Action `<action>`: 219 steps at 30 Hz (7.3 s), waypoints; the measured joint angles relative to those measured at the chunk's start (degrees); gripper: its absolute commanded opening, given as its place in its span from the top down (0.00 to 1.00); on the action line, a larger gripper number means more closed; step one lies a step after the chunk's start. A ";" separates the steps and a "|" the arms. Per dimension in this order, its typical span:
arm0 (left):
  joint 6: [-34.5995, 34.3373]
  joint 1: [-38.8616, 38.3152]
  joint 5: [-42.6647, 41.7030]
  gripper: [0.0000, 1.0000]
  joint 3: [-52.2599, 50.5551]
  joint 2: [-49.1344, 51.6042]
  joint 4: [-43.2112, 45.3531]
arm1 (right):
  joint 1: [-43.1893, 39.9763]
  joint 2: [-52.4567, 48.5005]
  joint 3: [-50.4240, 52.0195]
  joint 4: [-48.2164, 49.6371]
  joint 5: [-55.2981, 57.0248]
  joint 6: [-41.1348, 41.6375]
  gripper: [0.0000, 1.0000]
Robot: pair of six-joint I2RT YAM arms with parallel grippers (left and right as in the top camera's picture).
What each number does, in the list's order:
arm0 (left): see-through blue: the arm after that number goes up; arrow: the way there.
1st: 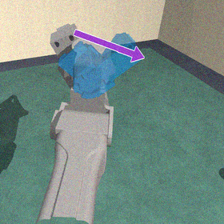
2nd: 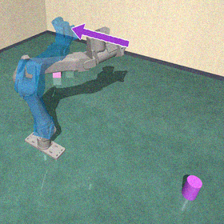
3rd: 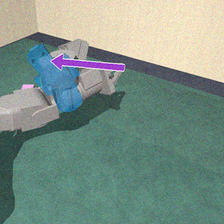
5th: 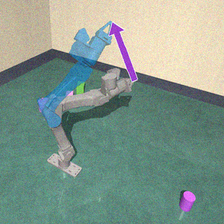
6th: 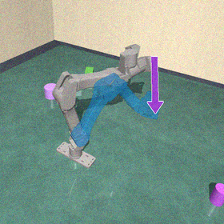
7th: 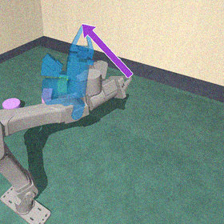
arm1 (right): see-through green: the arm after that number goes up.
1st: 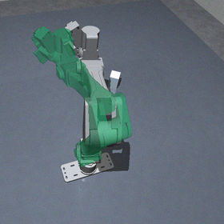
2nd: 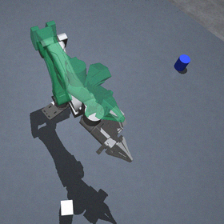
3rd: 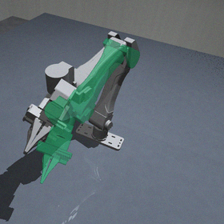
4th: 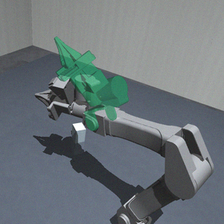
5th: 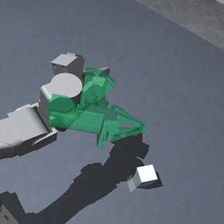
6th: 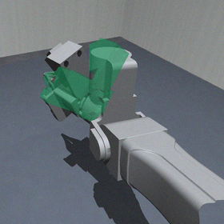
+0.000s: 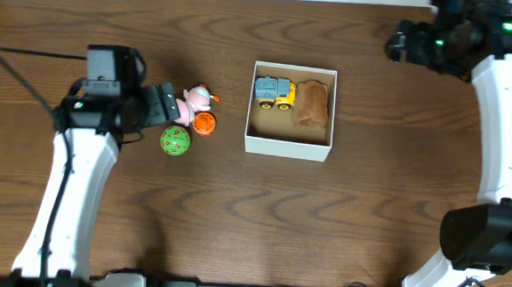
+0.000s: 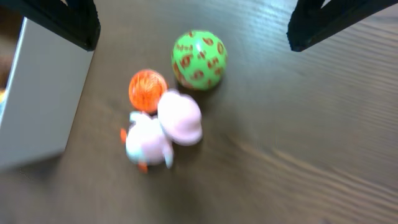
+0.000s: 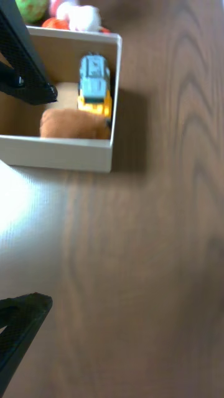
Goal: Pack container
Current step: 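Reach the left gripper to the pink-and-white figure and grasp it, then carry the pink figure right into the box and release, then lower the left gripper onto the green numbered ball and grasp, then carry the green ball into the box and release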
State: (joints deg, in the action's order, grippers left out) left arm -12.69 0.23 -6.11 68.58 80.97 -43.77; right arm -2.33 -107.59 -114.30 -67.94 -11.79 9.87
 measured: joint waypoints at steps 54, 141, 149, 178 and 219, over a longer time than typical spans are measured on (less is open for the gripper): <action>23.10 -23.06 11.32 0.94 7.21 5.88 10.45 | -2.58 -1.16 0.48 -5.84 -3.19 4.87 0.01; 5.86 -24.72 19.47 0.01 10.43 3.50 -10.32 | -1.73 -1.16 0.52 -5.92 -2.75 4.81 0.01; 2.36 -11.43 10.69 0.01 8.26 13.49 -14.16 | -1.73 -1.16 0.52 -5.53 -2.75 4.81 0.01; 9.20 -7.43 5.84 0.24 7.82 31.34 -8.15 | -1.73 -1.16 0.52 -5.49 -1.88 4.81 0.01; 14.01 -31.67 4.92 0.68 21.79 13.62 -3.04 | -1.73 -1.18 0.52 -5.64 -1.70 4.81 0.01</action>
State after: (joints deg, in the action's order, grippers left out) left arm 1.32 -31.44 -1.19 90.37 94.59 -46.81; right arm -4.05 -108.77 -113.78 -73.58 -13.50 14.68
